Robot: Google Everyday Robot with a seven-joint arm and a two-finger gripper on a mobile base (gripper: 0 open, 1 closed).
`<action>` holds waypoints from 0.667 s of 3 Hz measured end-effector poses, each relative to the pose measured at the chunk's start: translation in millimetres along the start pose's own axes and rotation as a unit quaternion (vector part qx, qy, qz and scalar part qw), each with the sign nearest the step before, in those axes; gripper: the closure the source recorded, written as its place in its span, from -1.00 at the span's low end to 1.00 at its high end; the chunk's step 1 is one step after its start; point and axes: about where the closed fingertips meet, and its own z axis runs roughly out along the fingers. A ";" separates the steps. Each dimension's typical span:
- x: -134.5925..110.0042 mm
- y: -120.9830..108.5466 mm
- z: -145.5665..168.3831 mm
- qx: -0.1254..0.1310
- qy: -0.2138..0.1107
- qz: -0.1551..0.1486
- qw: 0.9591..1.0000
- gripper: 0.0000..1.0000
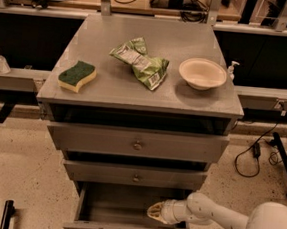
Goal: Open bottom drawer
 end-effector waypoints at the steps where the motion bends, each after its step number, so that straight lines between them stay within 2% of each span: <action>1: 5.6 -1.2 5.3 -0.024 0.018 0.018 0.999 1.00; 2: 23.4 13.0 15.0 -0.056 0.039 0.042 0.997 1.00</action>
Offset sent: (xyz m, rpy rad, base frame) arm -0.0135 -0.0112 -0.0410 -0.0994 0.2021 0.0052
